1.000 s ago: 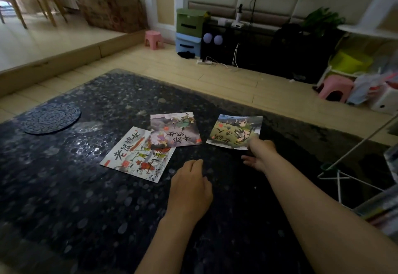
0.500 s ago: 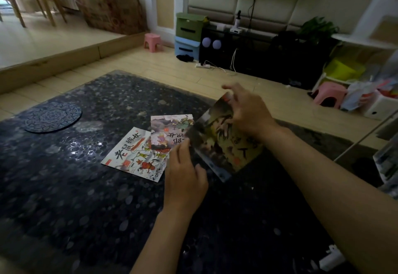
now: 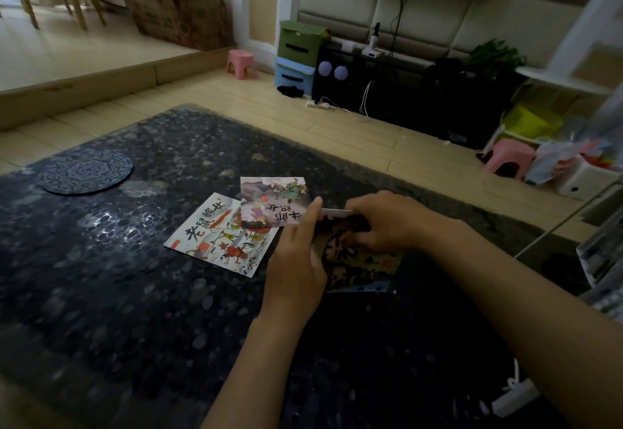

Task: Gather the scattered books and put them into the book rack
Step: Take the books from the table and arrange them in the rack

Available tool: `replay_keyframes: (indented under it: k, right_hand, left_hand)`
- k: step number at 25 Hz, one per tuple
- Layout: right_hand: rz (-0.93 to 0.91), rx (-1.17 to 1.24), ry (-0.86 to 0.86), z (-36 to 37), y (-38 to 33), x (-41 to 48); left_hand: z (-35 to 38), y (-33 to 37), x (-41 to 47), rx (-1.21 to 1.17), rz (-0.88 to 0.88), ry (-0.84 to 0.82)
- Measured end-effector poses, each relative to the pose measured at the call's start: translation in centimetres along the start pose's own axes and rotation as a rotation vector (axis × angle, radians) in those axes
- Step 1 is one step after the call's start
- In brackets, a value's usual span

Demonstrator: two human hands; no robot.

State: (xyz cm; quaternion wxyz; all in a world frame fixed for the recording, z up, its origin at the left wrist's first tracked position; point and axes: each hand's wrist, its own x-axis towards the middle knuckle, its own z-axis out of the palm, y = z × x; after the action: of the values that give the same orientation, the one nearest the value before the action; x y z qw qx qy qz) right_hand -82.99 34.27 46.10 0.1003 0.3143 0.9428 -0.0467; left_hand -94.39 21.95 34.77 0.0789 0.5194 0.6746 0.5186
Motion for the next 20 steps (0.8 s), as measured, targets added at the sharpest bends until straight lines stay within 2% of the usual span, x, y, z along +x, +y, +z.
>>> replay_keyframes:
  k: [4,13,20]
  right_hand:
    - [0.1,-0.006,-0.04,0.6,0.9,-1.7]
    - [0.096,-0.026,-0.053,0.8,0.5,-2.3]
    - [0.143,-0.052,0.056,-3.4,0.2,-7.6]
  left_hand:
    - [-0.1,0.2,0.0,-0.029,-0.025,0.029]
    - [-0.5,0.9,0.0,-0.015,-0.052,0.024]
    - [-1.7,5.3,0.5,-0.077,0.041,0.023]
